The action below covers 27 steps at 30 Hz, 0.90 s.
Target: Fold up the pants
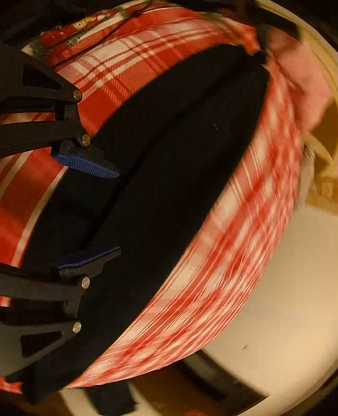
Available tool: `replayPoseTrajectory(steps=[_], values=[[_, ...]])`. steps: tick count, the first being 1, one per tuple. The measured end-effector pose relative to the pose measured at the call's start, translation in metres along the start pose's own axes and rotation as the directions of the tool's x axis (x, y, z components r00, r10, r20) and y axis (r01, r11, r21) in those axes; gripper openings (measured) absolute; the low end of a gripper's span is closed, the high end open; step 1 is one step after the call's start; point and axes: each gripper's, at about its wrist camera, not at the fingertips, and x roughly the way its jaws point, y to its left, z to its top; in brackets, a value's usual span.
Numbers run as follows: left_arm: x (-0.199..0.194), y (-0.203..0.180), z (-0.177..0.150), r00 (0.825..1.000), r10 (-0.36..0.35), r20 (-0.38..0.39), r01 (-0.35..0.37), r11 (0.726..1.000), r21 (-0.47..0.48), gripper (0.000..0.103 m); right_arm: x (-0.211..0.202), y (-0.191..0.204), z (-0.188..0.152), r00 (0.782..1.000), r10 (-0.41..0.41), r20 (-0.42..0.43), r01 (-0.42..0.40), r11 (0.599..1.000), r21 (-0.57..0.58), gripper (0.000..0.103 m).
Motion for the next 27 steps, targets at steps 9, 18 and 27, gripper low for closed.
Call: replayPoseTrajectory(steps=[9, 18, 27], values=[[0.005, -0.006, 0.004, 1.0, 0.018, 0.001, -0.018, 0.998, 0.064, 0.012, 0.023, -0.006, 0.016, 0.999, 0.026, -0.02, -0.025, 0.999, 0.023, 0.023], [-0.015, -0.009, 0.013, 0.999, -0.017, 0.04, 0.012, 0.995, 0.102, 0.012, -0.027, -0.006, 0.015, 0.998, 0.036, 0.059, -0.036, 0.999, 0.001, 0.003], [-0.012, -0.002, -0.021, 0.999, -0.033, -0.013, 0.034, 0.996, 0.087, 0.012, -0.019, 0.018, -0.02, 0.997, 0.069, -0.017, -0.07, 0.997, -0.039, 0.003]])
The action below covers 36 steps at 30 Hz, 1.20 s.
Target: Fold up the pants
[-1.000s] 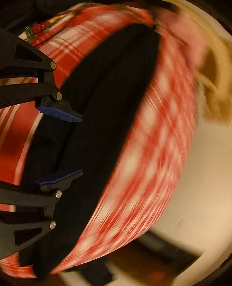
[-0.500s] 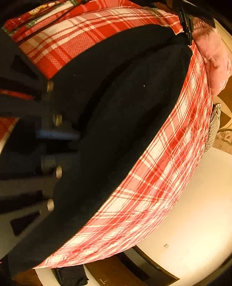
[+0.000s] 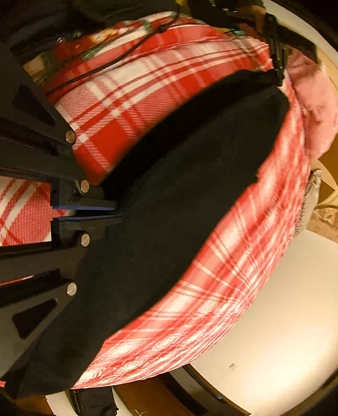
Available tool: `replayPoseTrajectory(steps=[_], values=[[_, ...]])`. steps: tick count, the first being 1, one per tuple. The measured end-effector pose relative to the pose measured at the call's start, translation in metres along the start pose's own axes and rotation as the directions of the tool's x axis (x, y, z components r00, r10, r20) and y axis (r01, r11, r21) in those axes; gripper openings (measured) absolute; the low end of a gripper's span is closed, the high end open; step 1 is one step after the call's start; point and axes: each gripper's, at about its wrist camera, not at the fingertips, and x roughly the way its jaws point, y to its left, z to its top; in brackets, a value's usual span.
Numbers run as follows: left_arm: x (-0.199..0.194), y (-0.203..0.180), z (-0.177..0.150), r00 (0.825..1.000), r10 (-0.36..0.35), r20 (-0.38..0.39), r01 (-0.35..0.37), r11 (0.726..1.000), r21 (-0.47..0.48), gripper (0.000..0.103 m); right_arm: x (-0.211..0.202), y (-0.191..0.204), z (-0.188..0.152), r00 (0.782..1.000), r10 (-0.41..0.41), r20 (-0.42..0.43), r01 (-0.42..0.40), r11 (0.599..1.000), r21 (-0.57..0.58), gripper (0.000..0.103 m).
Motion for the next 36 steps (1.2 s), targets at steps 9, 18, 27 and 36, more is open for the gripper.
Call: replayPoseTrajectory(steps=[9, 18, 27, 36], values=[[-0.009, -0.008, -0.003, 1.0, 0.011, 0.022, -0.012, 0.999, 0.04, 0.018, 0.009, -0.005, -0.001, 0.997, 0.047, -0.057, -0.046, 0.999, 0.014, 0.004], [-0.031, 0.03, -0.023, 0.996, 0.086, -0.038, -0.085, 0.996, 0.017, 0.036, -0.014, -0.004, -0.014, 0.997, 0.04, -0.06, -0.041, 0.999, -0.017, 0.045], [-0.035, 0.051, -0.013, 0.995, 0.101, -0.002, -0.1, 0.985, -0.138, 0.031, -0.021, 0.007, 0.005, 0.999, 0.039, 0.006, -0.038, 0.998, -0.048, 0.045], [0.025, 0.021, 0.023, 0.993, 0.074, -0.093, -0.084, 0.991, -0.105, 0.032, -0.028, 0.018, 0.03, 0.995, 0.05, 0.085, -0.044, 0.997, -0.062, 0.045]])
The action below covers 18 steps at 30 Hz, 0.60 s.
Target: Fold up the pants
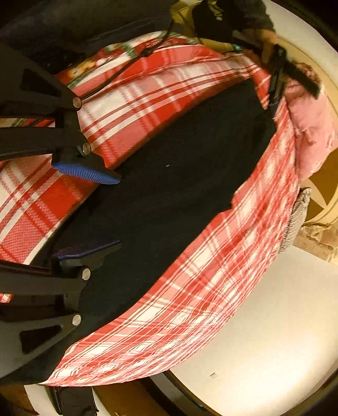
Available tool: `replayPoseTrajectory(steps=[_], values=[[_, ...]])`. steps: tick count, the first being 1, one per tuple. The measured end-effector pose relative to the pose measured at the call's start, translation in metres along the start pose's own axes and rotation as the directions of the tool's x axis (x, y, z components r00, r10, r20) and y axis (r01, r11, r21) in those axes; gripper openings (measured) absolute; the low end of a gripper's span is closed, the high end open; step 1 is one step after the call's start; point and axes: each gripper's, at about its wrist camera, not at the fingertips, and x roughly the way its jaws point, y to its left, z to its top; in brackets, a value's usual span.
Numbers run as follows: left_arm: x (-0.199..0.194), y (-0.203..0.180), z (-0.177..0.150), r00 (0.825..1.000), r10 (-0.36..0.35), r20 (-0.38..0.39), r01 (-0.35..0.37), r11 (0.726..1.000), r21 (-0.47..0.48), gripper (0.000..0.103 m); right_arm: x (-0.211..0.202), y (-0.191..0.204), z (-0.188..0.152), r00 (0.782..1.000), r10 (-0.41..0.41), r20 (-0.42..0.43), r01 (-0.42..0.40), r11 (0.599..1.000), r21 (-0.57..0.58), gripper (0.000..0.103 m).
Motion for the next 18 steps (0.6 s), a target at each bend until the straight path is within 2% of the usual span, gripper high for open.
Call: replayPoseTrajectory(steps=[6, 14, 18], values=[[-0.005, 0.018, 0.0, 0.999, 0.044, 0.009, -0.042, 0.993, -0.109, 0.033, 0.006, 0.004, -0.002, 1.0, 0.005, -0.006, -0.005, 1.0, -0.002, 0.045], [0.004, 0.022, 0.004, 0.998, -0.064, 0.002, 0.063, 0.979, -0.194, 0.03, 0.003, 0.012, 0.002, 1.0, 0.004, 0.012, -0.004, 1.0, -0.016, 0.045], [0.01, 0.026, 0.005, 0.996, -0.088, -0.016, 0.081, 0.966, -0.244, 0.03, 0.003, 0.013, 0.002, 1.0, -0.001, 0.012, 0.002, 1.0, -0.017, 0.045]])
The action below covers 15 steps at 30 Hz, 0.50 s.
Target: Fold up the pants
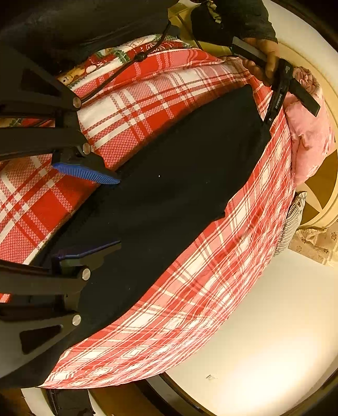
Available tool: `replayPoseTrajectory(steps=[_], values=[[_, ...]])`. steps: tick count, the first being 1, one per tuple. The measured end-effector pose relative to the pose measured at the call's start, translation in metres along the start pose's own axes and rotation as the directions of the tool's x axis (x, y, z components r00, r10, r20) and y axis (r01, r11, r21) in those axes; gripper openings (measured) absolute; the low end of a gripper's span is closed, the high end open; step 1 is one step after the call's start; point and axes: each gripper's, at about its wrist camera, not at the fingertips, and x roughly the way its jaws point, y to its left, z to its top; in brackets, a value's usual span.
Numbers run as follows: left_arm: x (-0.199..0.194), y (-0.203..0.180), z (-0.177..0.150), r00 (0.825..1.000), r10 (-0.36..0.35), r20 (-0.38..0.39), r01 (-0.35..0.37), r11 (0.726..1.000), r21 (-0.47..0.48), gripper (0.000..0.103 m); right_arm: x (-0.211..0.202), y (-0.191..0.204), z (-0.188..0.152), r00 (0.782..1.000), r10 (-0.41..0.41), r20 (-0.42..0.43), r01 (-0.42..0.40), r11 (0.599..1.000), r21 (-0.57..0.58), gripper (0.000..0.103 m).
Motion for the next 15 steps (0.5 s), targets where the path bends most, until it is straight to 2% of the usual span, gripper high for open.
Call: replayPoseTrajectory(steps=[2, 3, 4, 8, 12, 15], values=[[-0.003, 0.001, 0.0, 1.0, -0.006, 0.004, 0.006, 1.0, -0.013, 0.026, 0.001, -0.001, -0.001, 1.0, 0.001, 0.0, -0.001, 1.0, 0.007, 0.045], [-0.005, 0.0, 0.0, 1.0, -0.001, 0.01, 0.001, 1.0, -0.006, 0.012, 0.001, -0.001, -0.002, 1.0, 0.003, -0.001, -0.003, 1.0, 0.01, 0.045], [-0.008, -0.002, 0.0, 1.0, 0.003, 0.018, -0.004, 1.0, 0.007, 0.008, 0.002, -0.002, -0.002, 1.0, 0.003, -0.003, -0.003, 1.0, 0.013, 0.045], [-0.023, -0.014, 0.003, 0.998, 0.019, 0.059, -0.023, 0.998, 0.06, 0.007, 0.004, -0.002, -0.003, 1.0, 0.0, -0.006, 0.0, 1.0, 0.023, 0.045], [-0.028, -0.012, 0.016, 0.996, -0.019, 0.09, 0.016, 0.999, 0.028, 0.007, 0.004, -0.004, -0.001, 1.0, 0.005, 0.0, -0.005, 0.999, 0.039, 0.045], [-0.016, -0.008, 0.024, 0.995, -0.012, 0.095, 0.01, 1.0, 0.022, 0.007, 0.006, -0.004, 0.002, 1.0, 0.005, 0.001, -0.005, 0.999, 0.049, 0.045]])
